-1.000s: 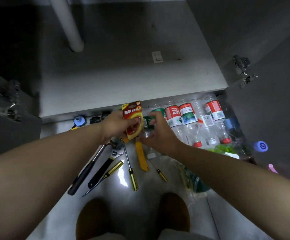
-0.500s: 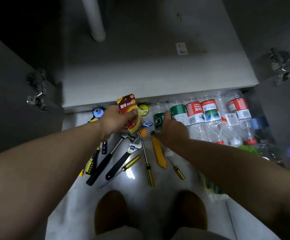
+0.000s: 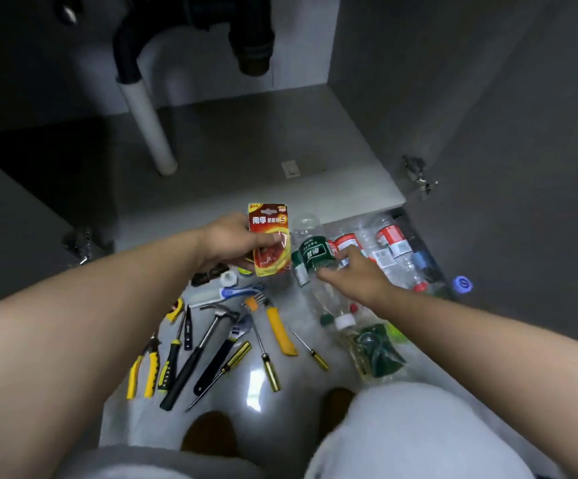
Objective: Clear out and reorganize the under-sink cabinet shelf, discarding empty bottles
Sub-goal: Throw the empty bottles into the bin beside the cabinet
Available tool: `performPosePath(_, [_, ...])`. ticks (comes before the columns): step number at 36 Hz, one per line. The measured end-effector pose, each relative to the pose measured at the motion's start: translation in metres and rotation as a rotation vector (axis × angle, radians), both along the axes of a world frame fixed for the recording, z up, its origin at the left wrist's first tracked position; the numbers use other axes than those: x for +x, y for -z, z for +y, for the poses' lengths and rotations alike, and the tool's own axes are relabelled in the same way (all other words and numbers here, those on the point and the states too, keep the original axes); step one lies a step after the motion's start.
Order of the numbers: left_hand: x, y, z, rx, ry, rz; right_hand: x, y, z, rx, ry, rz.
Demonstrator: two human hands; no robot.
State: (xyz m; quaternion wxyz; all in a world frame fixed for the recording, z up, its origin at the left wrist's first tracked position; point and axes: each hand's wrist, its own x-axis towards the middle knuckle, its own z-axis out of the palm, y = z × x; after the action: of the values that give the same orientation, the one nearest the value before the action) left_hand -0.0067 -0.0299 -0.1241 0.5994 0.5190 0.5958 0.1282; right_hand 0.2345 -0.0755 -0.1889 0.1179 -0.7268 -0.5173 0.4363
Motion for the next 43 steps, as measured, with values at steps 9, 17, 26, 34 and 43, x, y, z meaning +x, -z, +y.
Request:
performPosePath(9, [0.095, -0.081, -0.057, 0.099, 0.073, -0.077, 0.086, -0.094, -0.083, 0.085, 0.186, 0.149])
performPosePath(17, [0.177, -0.129, -0.115, 0.107, 0.277, -0.064, 0.179, -0.159, -0.180, 0.129, 0.173, 0.044])
performPosePath(26, [0.271, -0.137, -0.192, 0.034, 0.534, 0.028, 0.283, -0.216, -0.319, -0.162, 0.143, -0.017])
performPosePath(34, [0.316, -0.118, -0.264, -0.013, 0.523, -0.114, 0.316, -0.219, -0.397, -0.399, 0.155, -0.142])
performPosePath(43, [0.306, -0.105, -0.281, -0.024, 0.492, -0.086, 0.278, -0.119, -0.403, -0.256, 0.271, -0.349])
